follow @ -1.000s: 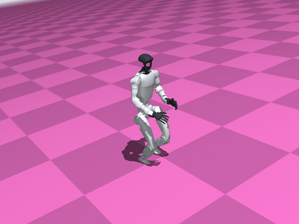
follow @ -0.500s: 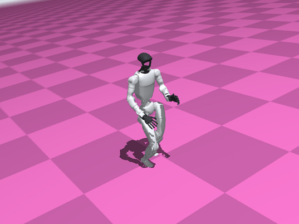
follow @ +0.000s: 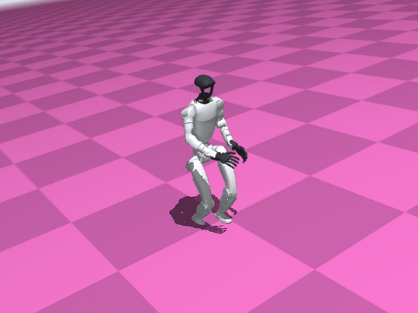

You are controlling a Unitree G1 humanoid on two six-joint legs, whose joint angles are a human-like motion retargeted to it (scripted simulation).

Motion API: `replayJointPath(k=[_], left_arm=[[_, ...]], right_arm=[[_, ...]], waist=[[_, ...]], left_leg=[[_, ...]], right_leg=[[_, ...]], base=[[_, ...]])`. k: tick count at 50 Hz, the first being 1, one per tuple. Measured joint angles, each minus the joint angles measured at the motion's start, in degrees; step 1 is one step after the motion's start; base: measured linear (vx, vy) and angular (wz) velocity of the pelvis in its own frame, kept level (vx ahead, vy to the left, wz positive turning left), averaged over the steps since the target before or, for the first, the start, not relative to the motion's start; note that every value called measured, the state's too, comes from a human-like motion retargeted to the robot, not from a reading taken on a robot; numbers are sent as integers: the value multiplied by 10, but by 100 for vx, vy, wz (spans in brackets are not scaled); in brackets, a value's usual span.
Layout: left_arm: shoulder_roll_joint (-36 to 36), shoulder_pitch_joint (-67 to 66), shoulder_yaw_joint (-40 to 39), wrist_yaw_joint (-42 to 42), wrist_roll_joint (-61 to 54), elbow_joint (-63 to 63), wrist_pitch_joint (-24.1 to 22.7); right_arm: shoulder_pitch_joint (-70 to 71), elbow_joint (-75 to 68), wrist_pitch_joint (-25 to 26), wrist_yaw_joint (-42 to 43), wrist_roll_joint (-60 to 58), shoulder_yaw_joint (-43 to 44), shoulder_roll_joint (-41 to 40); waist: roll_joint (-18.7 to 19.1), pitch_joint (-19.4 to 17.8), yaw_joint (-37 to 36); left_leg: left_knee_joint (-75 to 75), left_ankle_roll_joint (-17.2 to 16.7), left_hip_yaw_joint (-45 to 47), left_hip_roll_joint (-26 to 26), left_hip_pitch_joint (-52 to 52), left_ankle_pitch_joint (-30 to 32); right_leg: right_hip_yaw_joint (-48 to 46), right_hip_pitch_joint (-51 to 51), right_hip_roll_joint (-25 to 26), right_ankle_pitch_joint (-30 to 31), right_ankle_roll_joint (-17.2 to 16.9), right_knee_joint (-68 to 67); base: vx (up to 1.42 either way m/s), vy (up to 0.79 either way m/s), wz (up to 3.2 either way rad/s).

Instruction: Run

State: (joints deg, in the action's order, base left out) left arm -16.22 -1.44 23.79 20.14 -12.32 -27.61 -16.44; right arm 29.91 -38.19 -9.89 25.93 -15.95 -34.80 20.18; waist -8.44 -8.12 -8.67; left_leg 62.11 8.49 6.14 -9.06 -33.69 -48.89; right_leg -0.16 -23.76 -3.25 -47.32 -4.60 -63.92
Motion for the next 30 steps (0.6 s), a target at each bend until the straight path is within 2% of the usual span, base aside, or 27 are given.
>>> replayJointPath(k=[4, 7, 12, 15, 18, 24, 27, 30], left_arm=[[-8, -46, -14, 8, -3, 34, 0], [-5, -39, -13, 36, 8, 49, 1], [14, 67, 8, 103, 39, 26, 7], [31, 157, 17, 127, 45, -4, 16], [46, 237, 20, 135, 47, -16, 17], [59, 329, 25, 137, 57, 0, -6], [61, 338, 26, 135, 55, 7, -15], [64, 329, 28, 131, 48, 11, -22]], right_arm=[[-6, 28, -9, -7, -11, 0, 0], [-26, 32, -11, -9, -22, -5, -5], [-73, -9, 0, -16, -31, -21, -17], [-105, -41, 8, -21, -27, -25, -19], [-139, -61, 15, -21, -14, -16, -9], [-199, -79, 22, -11, 7, 18, 15], [-213, -87, 22, -2, 16, 31, 18], [-213, -95, 19, 9, 27, 39, 14]], waist=[[-19, -2, -4], [-42, -16, 6], [-86, -41, 49], [-91, -47, 82], [-79, -46, 108], [-32, -29, 126], [-20, -33, 128], [-9, -45, 127]], left_leg=[[-55, 5, 5, -35, 20, 18], [-42, 20, 17, -64, 52, 7], [-68, 40, 34, -118, 130, -11], [-124, 35, 26, -131, 197, -11], [-203, 21, 13, -125, 266, 4], [-296, -8, -5, -84, 350, 28], [-270, -19, -11, -67, 375, 20], [-161, -33, -9, -37, 370, -1]], right_leg=[[4, 41, -33, -5, -20, -23], [2, 62, -81, -7, -31, -95], [8, 30, -180, 15, -29, -245], [19, -19, -201, 5, -14, -262], [20, -70, -184, -8, -4, -203], [22, -110, -85, 6, -7, -27], [21, -89, -60, 12, -3, -9], [9, -57, -40, 14, 10, -38]], base=[[5, 4, -24], [0, 0, 0], [0, 0, 0], [0, 0, 0], [0, 0, 0], [0, 0, 0], [1, -4, -5], [-2, -7, -7]])
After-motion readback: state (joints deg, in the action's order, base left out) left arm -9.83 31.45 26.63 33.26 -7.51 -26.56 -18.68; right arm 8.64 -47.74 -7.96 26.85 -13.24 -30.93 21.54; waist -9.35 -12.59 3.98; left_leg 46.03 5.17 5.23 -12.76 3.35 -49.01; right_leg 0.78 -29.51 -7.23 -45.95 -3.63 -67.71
